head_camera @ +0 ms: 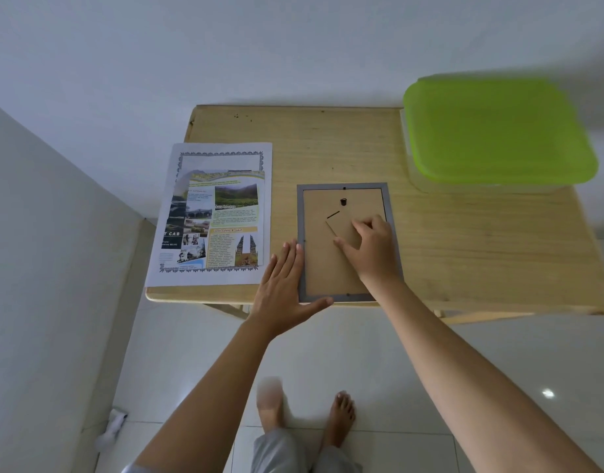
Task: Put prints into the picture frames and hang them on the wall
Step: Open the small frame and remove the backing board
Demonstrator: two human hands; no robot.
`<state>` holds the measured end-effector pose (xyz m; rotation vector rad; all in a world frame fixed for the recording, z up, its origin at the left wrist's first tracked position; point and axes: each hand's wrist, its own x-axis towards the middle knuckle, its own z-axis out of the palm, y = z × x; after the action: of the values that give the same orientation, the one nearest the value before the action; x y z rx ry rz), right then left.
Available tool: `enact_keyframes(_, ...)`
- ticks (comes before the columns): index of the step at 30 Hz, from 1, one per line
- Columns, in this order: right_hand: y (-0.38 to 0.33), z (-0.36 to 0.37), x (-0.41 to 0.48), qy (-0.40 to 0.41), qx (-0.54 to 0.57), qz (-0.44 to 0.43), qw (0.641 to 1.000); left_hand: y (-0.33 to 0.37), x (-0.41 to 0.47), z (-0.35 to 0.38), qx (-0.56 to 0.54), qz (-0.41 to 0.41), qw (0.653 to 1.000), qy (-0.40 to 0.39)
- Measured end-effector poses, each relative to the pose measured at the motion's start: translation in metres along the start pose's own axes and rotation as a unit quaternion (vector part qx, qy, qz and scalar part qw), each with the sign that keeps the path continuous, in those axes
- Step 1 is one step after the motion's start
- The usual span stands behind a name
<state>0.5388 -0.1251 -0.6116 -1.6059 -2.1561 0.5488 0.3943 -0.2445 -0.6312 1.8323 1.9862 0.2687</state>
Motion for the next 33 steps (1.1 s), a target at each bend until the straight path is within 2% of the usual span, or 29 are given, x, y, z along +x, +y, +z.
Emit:
enact_keyframes(4, -0.003, -0.004, 0.006, -0.005, 0.019, 0.013, 1.000, 0.001, 0.001, -0.002, -0.008, 0.001, 1.000, -0.009)
enact_keyframes(8, -0.005, -0.011, 0.011, -0.001, 0.057, 0.028, 0.998, 0.000, 0.001, -0.005, -0.062, -0.004, 0.998, -0.002)
enact_keyframes(18, -0.019, -0.055, 0.012, 0.093, 0.193, 0.077, 0.974, 0.001, 0.000, -0.008, -0.076, -0.010, 0.997, -0.006)
enact_keyframes(21, -0.003, -0.074, 0.001, 0.085, 0.174, 0.090, 0.977, 0.002, 0.000, -0.008, -0.066, -0.011, 0.998, -0.004)
enact_keyframes(27, 0.062, -0.094, -0.034, 0.094, 0.122, 0.177, 0.972, 0.002, 0.000, -0.005, -0.051, -0.010, 0.999, 0.003)
enact_keyframes(33, 0.106, -0.094, -0.043, 0.029, 0.019, 0.209, 0.977, 0.001, 0.000, -0.003, -0.039, -0.008, 0.999, 0.005)
